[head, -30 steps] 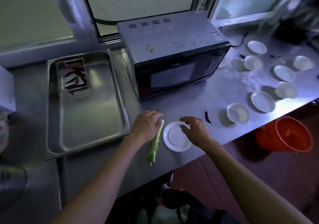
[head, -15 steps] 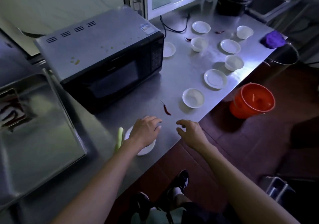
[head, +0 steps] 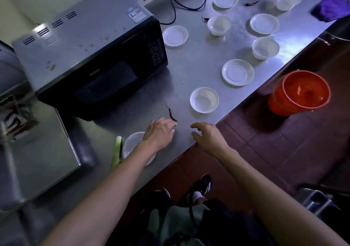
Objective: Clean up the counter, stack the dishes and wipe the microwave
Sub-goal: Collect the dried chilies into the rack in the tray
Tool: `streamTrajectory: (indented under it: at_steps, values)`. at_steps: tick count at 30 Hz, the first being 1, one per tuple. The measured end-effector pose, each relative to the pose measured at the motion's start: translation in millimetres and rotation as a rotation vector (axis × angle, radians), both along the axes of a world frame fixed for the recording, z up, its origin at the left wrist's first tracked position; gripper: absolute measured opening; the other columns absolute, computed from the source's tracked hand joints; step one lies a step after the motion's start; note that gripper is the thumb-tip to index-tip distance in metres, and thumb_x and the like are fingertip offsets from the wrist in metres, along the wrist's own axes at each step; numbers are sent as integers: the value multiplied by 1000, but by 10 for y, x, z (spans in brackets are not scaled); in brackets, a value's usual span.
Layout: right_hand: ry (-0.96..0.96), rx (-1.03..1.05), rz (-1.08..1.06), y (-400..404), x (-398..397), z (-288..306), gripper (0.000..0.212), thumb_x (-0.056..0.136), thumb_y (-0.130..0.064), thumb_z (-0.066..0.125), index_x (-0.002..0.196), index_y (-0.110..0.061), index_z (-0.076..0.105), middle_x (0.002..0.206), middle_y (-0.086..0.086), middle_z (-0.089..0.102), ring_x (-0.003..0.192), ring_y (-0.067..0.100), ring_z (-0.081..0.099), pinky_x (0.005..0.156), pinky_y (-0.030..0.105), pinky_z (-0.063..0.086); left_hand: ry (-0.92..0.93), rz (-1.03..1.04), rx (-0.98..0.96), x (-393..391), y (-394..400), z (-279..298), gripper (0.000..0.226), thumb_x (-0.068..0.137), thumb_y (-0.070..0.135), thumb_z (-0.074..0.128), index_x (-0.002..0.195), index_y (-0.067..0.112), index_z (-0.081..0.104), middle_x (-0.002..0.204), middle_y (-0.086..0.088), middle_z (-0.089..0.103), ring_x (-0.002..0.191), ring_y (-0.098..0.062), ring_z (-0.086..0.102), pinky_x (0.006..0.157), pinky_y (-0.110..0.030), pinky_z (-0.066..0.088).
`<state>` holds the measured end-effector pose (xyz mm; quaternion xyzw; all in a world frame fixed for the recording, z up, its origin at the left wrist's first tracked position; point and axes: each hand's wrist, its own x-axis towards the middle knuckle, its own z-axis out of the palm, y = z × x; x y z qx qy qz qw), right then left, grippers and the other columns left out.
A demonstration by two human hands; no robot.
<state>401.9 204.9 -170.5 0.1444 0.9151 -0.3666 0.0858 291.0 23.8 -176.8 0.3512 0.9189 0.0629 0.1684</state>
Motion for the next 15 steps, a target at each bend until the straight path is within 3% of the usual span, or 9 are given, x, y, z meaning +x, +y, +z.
streamTrajectory:
  at_steps: [10,15]
  values:
    - [-52,-8,18,8,-279,-59,32,95,-18,60,126,-14,66,120,9,68,109,26,62,88,41,51,2,-79,18,-371,81,-187,33,95,17,56,127,21,64,141,6,53,135,-16,39,102,-40,37]
    - [-97,18,-33,-16,-387,-113,30,95,-20,60,124,-16,67,119,6,68,107,25,63,86,39,52,27,-181,14,-617,131,-355,30,92,10,51,113,21,69,130,5,57,133,-18,40,95,-36,33]
